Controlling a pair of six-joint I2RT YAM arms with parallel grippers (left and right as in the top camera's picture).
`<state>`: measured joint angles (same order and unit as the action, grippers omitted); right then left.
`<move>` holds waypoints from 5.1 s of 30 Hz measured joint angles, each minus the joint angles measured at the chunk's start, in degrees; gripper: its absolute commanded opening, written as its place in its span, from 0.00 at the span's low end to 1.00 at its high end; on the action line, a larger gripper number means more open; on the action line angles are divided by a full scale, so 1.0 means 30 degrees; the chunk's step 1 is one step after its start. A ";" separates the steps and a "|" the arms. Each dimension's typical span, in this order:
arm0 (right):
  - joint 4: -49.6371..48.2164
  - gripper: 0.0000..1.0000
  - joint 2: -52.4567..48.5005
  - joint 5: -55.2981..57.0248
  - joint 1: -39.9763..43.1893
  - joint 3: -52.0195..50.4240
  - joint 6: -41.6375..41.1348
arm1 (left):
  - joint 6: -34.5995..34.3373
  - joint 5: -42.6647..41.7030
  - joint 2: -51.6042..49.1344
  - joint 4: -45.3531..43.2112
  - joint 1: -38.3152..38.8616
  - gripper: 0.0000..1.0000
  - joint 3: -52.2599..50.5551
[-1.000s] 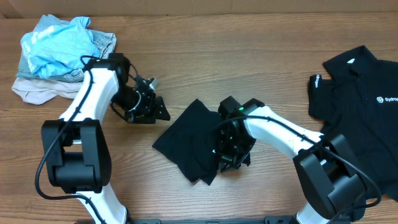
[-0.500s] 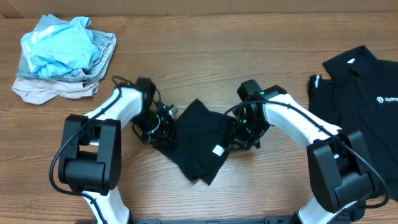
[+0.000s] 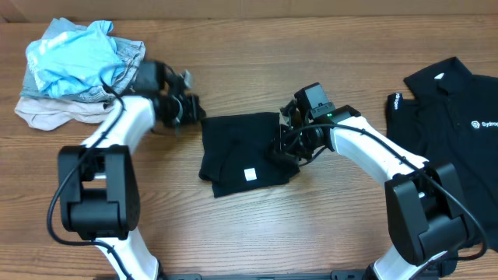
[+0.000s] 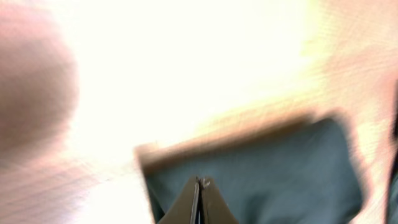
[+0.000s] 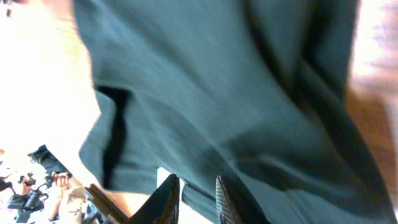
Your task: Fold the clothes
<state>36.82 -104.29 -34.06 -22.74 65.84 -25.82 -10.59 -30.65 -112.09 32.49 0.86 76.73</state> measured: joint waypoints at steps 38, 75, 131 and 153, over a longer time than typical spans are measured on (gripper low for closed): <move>-0.1107 0.35 0.0000 0.1996 0.0066 -0.0576 -0.5333 | -0.8255 -0.5056 0.0634 -0.2951 0.3767 0.56 -0.6237; 0.0699 0.24 -0.1851 0.1923 0.0874 -0.0561 -0.9471 | -0.7002 -0.3905 0.0627 -0.7227 0.4969 0.93 -0.6091; 0.3942 0.32 0.3781 0.1931 0.3949 -0.0080 -0.4881 | -1.1264 -1.1147 -0.0146 -0.8094 -1.0914 0.04 0.6827; 0.4437 0.32 0.3781 0.2572 0.3949 -0.0080 -0.4881 | -1.2655 -0.0896 -0.2040 -1.2160 -1.0316 0.04 0.6805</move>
<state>50.13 -92.95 -26.35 -10.90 65.60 -40.47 -48.56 -33.34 -118.21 -3.99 -30.09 97.14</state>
